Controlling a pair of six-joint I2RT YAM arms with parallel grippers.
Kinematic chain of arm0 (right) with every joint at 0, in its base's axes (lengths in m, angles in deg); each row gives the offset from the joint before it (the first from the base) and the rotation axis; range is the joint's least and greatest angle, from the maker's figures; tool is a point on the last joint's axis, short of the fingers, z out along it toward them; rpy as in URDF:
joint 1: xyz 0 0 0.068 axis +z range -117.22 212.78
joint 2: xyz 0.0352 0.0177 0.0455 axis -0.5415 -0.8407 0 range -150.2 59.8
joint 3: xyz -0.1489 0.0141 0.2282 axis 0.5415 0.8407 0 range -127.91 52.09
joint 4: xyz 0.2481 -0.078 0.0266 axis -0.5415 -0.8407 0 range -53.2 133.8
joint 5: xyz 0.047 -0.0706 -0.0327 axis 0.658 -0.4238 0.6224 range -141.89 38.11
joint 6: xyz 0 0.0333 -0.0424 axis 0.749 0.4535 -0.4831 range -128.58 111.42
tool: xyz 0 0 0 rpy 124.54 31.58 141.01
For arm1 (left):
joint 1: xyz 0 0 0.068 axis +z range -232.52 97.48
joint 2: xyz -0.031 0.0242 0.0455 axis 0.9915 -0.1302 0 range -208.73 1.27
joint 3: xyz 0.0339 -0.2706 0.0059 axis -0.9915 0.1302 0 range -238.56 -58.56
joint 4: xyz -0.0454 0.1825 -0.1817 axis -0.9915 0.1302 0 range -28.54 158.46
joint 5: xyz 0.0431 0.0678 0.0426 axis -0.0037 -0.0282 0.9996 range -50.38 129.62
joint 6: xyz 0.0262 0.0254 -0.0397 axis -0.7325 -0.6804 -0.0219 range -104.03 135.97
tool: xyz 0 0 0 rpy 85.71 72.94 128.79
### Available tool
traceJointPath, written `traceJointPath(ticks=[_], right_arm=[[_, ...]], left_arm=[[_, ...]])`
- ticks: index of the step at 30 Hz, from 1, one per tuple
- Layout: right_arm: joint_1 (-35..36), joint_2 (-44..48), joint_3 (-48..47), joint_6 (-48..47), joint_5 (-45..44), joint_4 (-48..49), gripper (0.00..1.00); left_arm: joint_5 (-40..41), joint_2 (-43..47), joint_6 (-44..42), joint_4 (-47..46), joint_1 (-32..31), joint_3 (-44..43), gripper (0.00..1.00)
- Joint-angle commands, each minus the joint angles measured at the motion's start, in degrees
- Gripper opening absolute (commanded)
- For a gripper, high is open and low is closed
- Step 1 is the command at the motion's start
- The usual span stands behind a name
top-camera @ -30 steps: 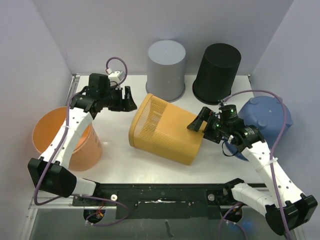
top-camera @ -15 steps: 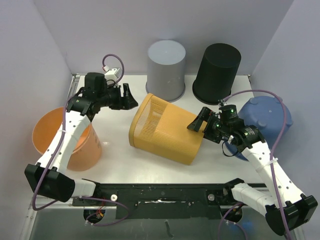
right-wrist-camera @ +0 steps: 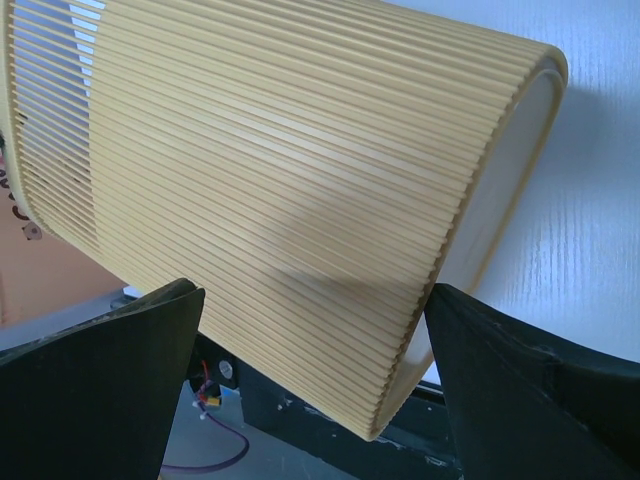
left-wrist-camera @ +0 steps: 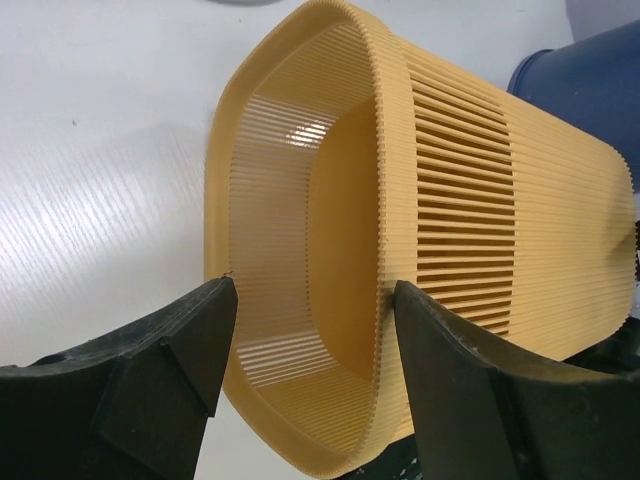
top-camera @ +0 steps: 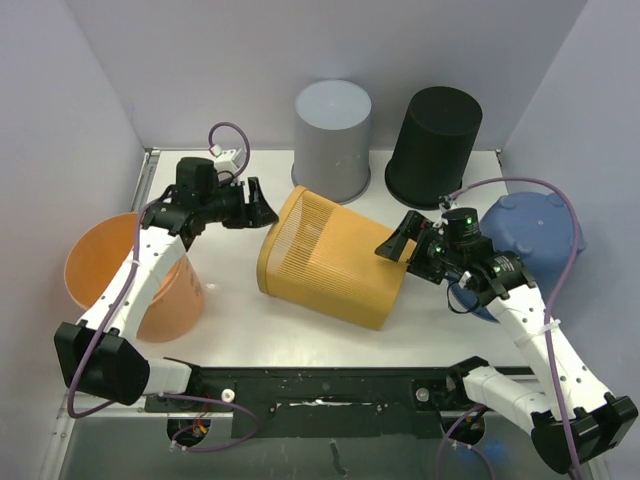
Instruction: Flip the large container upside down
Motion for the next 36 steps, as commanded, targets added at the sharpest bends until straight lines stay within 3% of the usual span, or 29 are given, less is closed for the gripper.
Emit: traceJointPath(ticks=[1, 10, 26, 36], right_arm=[[-0.23, 1.17, -3.86, -0.30, 3.68, 5.57, 0.98], [0.91, 2.03, -5.12, 1.02, 9.84, 18.13, 0.98], [2.58, -3.11, -16.48, -4.94, 8.57, 16.41, 0.98], [2.63, -7.09, -24.28, -9.74, 8.38, 15.26, 0.98]], left_arm=[[-0.72, 0.55, 0.08, -4.48, -0.04, 1.15, 0.63], [-1.32, -1.26, -0.17, -6.07, -0.50, 2.12, 0.62], [-2.40, -4.22, 0.07, -9.25, -1.60, 1.34, 0.62], [-3.95, -9.40, 2.89, -15.49, -7.84, 0.09, 0.62]])
